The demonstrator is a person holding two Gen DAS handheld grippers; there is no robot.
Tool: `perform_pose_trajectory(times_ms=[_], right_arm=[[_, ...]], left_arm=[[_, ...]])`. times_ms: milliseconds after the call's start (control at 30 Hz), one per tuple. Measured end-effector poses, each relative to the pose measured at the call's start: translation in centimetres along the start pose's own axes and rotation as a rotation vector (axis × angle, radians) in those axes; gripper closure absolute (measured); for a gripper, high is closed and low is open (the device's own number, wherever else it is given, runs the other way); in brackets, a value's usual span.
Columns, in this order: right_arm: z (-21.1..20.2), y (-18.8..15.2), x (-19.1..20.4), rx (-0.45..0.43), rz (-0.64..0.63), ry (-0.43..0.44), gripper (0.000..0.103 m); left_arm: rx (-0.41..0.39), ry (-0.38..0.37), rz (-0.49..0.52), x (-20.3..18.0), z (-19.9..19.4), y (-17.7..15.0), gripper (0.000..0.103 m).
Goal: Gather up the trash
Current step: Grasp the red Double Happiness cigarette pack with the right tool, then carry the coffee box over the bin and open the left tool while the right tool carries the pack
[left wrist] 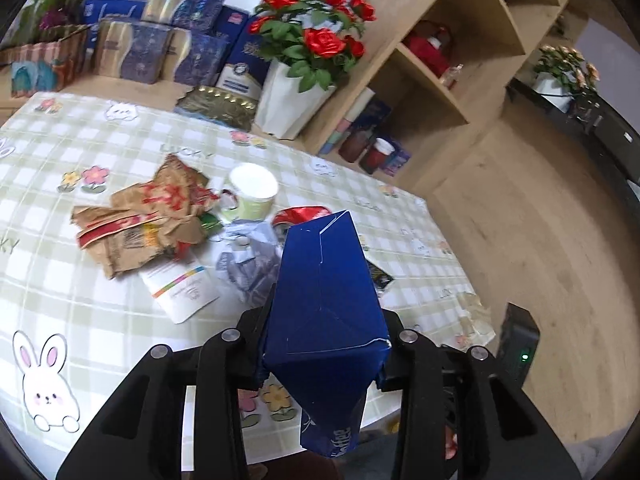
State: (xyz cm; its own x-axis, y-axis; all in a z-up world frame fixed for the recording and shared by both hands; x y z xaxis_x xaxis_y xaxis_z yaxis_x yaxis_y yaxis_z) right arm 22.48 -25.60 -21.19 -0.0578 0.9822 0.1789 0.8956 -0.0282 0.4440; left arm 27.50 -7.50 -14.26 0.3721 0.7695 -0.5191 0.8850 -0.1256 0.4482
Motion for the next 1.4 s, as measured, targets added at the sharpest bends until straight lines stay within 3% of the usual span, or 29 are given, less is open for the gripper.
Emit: perform_pose_trajectory(times_ms=[167,267,300,367,667,933,1000,1033,1400], right_arm=[[0.0,0.3,-0.2,0.003,-0.016,-0.003,0.080],[-0.1,1.1,0.0,-0.010,-0.038,-0.025,0.072],[-0.1,1.3,0.0,-0.012,-0.041,-0.035,0.068],[0.2,1.8,-0.3,-0.017,-0.036,-0.056,0.026],[3.4,2.4,-2.8,0.028,0.101,-0.080,0.007],[6.6,2.5,-3.8,0.098,0.189,-0.093,0.006],[6.8,2.5,-4.0,0.100,0.206,-0.078,0.011],[6.6,2.4,-3.9,0.095,0.211,-0.059,0.016],[1.0,0.8,-1.3,-0.011,0.123,0.023,0.016]], left_arm=[[-0.056,0.014,-0.051,2.1,-2.7,0.3,0.067],[-0.098,0.043,-0.061,2.8,-4.6,1.0,0.067],[-0.117,0.059,-0.062,3.1,-5.4,1.2,0.067],[-0.145,0.091,-0.056,3.4,-6.7,1.6,0.067],[-0.155,0.110,-0.074,4.2,-7.7,1.0,0.067],[-0.135,0.106,-0.099,4.9,-7.2,0.1,0.067],[-0.134,0.107,-0.101,4.9,-7.3,-0.1,0.067],[-0.134,0.107,-0.100,4.9,-7.3,0.0,0.067],[-0.125,0.100,-0.081,3.4,-8.7,-1.8,0.067]])
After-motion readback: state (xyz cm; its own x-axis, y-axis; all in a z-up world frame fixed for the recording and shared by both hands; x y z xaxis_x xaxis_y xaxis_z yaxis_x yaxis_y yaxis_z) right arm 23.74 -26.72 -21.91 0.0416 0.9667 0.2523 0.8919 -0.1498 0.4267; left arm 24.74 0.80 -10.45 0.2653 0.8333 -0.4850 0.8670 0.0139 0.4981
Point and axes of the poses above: each gripper's, at about its wrist camera, not at the fingertips, and z roughly the way its jaws point, x to its left, y to its top, the point moved 7 cm from there along z, roughly the way its jaws point, and after that the axes turned 15 degrees about x, right-handed, at the moved point
